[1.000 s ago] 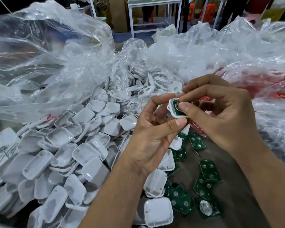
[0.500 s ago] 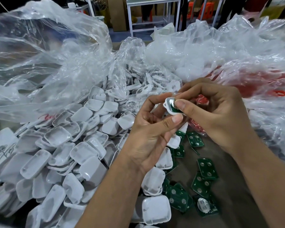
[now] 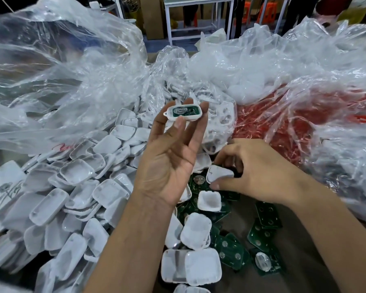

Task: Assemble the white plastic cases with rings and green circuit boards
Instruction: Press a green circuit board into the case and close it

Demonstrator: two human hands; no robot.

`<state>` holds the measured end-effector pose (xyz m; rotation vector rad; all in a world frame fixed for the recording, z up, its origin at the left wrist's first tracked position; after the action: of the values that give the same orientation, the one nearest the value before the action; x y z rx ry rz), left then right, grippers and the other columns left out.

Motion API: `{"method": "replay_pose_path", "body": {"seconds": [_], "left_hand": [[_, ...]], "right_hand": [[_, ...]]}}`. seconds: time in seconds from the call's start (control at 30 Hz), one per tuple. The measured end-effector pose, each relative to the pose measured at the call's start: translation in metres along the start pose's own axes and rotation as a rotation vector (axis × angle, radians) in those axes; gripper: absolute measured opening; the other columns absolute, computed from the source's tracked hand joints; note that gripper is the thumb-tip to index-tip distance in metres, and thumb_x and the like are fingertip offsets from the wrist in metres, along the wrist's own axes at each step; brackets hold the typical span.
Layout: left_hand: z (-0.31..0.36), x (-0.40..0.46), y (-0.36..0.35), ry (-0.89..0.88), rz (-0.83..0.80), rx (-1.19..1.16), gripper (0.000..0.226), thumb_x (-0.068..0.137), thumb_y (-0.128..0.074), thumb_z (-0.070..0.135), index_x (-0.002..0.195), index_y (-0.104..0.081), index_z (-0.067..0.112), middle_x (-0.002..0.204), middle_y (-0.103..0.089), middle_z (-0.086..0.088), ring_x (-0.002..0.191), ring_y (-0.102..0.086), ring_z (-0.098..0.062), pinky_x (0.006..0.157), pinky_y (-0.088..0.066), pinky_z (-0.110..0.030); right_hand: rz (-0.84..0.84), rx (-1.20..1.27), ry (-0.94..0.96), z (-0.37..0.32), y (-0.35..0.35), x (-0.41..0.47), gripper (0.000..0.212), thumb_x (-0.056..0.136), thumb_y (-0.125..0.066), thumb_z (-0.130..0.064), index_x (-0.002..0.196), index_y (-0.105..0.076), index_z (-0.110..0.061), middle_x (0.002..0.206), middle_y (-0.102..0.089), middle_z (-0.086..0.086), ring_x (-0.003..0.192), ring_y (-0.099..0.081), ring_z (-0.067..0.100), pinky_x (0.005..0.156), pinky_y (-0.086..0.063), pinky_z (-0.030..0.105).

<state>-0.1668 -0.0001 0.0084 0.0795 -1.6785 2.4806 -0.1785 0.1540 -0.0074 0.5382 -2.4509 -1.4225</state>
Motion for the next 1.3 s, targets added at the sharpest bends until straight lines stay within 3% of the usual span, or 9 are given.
{"method": "replay_pose_path", "body": {"seconds": [0.2,0.4,0.53,0.67,0.83,0.93,1.0,1.1,1.3], "left_hand": [[-0.005,0.0,0.002,0.029,0.014,0.044,0.038,0.088,-0.06,-0.006,0.124,-0.056,0.006,0.122,-0.071,-0.025,0.122,-0.064,-0.046,0.106,-0.052,-0.048],[-0.008,-0.001,0.001,0.05,0.009,0.046,0.036,0.089,-0.061,-0.005,0.123,-0.059,0.007,0.124,-0.07,-0.024,0.122,-0.064,-0.046,0.102,-0.055,-0.047],[-0.009,-0.001,0.002,0.053,0.003,0.056,0.028,0.088,-0.061,-0.005,0.113,-0.059,0.006,0.108,-0.075,-0.02,0.121,-0.065,-0.046,0.1,-0.057,-0.045],[-0.012,-0.002,0.001,0.072,-0.024,0.093,0.027,0.09,-0.06,-0.004,0.112,-0.058,0.009,0.096,-0.077,-0.014,0.124,-0.063,-0.044,0.098,-0.058,-0.041],[-0.018,-0.002,0.0,0.084,-0.007,0.13,0.046,0.081,-0.065,-0.009,0.123,-0.063,0.01,0.129,-0.069,-0.022,0.121,-0.067,-0.04,0.092,-0.061,-0.042],[-0.021,-0.003,0.0,0.087,-0.015,0.156,0.045,0.08,-0.064,-0.011,0.121,-0.065,0.009,0.131,-0.068,-0.023,0.12,-0.068,-0.039,0.091,-0.061,-0.042],[-0.023,-0.003,0.001,0.093,-0.005,0.17,0.044,0.082,-0.062,-0.012,0.119,-0.066,0.01,0.13,-0.068,-0.023,0.124,-0.065,-0.04,0.09,-0.061,-0.042],[-0.023,-0.003,0.001,0.095,-0.001,0.197,0.042,0.084,-0.059,-0.012,0.118,-0.066,0.011,0.125,-0.071,-0.02,0.116,-0.07,-0.036,0.087,-0.062,-0.04],[-0.025,-0.003,0.001,0.104,-0.036,0.202,0.043,0.078,-0.067,-0.012,0.115,-0.07,0.011,0.124,-0.072,-0.018,0.109,-0.073,-0.03,0.088,-0.061,-0.038]], "right_hand": [[0.08,0.244,-0.047,0.004,0.011,-0.004,0.021,0.087,-0.083,-0.034,0.079,-0.065,-0.028,0.069,-0.069,-0.012,0.051,-0.059,0.002,0.048,-0.043,0.017],[0.179,1.265,0.07,-0.002,0.028,-0.006,0.022,0.098,-0.055,0.008,0.09,-0.048,-0.011,0.088,-0.071,0.02,0.047,-0.052,0.013,0.034,-0.031,0.017],[0.261,1.166,0.018,0.004,0.029,-0.005,0.027,0.098,-0.047,0.013,0.103,-0.062,-0.009,0.094,-0.069,0.014,0.047,-0.041,0.012,0.038,-0.024,0.016],[0.185,1.385,-0.073,0.006,0.029,-0.005,0.03,0.094,-0.062,-0.016,0.119,-0.07,-0.002,0.089,-0.064,0.005,0.064,-0.051,0.014,0.046,-0.037,0.02],[0.178,1.645,0.02,0.006,0.036,-0.006,0.037,0.097,-0.054,-0.003,0.132,-0.065,0.002,0.106,-0.066,0.018,0.093,-0.072,0.023,0.081,-0.06,0.025],[0.25,1.555,0.01,0.007,0.035,-0.005,0.023,0.088,-0.068,-0.015,0.107,-0.078,-0.009,0.083,-0.067,0.007,0.067,-0.069,0.014,0.056,-0.057,0.017],[0.278,1.451,-0.008,0.005,0.034,-0.006,0.013,0.086,-0.071,-0.022,0.09,-0.081,-0.015,0.071,-0.061,0.001,0.048,-0.051,0.007,0.037,-0.038,0.014],[0.312,1.421,0.002,0.007,0.033,-0.005,0.017,0.093,-0.066,-0.019,0.09,-0.082,-0.014,0.065,-0.056,0.0,0.045,-0.041,0.006,0.037,-0.027,0.015],[0.384,1.323,0.097,0.001,0.038,-0.007,0.024,0.098,-0.061,-0.012,0.113,-0.078,-0.009,0.073,-0.057,0.006,0.054,-0.051,0.012,0.046,-0.035,0.016]]}}
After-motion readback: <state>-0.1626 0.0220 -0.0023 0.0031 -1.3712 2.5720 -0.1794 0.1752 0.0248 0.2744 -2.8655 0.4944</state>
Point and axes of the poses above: each hand's wrist, its own x-axis towards the middle knuckle, its own y-axis out of the back of the hand, z = x × y, the point moved 6 cm from there along x, towards the middle knuckle
